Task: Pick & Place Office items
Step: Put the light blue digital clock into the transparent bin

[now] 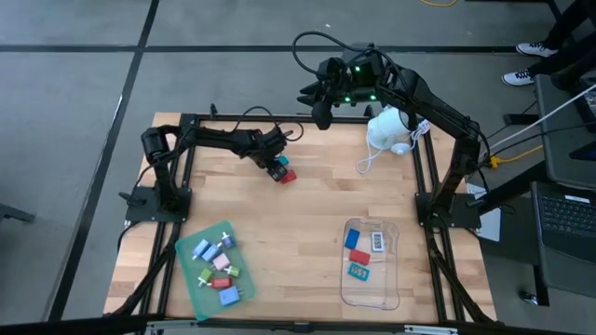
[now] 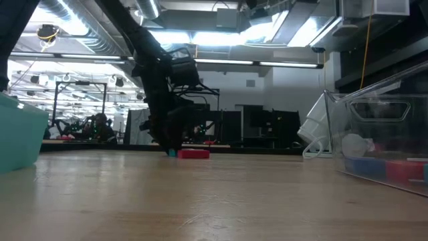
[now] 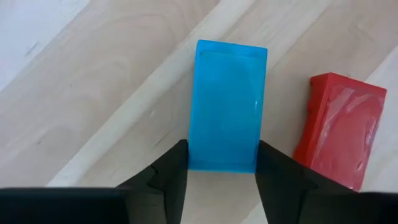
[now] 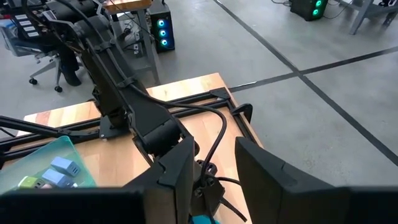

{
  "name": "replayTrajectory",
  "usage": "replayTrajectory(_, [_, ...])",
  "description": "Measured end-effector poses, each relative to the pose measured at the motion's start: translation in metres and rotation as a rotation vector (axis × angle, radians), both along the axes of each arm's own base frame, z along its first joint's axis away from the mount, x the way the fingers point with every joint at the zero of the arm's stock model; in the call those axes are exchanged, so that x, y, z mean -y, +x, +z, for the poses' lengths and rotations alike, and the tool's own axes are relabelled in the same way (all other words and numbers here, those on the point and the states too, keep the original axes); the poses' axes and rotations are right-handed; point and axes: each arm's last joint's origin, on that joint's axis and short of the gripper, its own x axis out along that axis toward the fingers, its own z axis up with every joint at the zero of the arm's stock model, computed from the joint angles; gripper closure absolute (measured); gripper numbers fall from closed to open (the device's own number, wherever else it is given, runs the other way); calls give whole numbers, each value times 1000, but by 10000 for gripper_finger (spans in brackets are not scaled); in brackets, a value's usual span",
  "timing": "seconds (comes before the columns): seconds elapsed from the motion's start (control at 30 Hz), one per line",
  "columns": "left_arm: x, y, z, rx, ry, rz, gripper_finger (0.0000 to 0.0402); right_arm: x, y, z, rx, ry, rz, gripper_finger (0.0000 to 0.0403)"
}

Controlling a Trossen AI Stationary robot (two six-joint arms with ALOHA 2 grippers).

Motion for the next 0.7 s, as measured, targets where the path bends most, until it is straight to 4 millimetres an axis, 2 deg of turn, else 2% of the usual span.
replayTrajectory(0.17, [-9, -2, 9, 84, -38, -8, 252, 0, 0, 4, 35, -22, 8, 282])
replayTrajectory(0.3, [-20, -10, 21, 190, -130, -45, 252, -2, -6, 17, 105, -63, 19, 282])
replayTrajectory(0.47, [-39, -26, 53, 404, -215, -114, 252, -5, -19, 34, 178, -152, 33, 282])
replayTrajectory(0.7, [-58, -55, 126, 875, -312, -273, 252, -13, -43, 52, 211, -229, 49, 282])
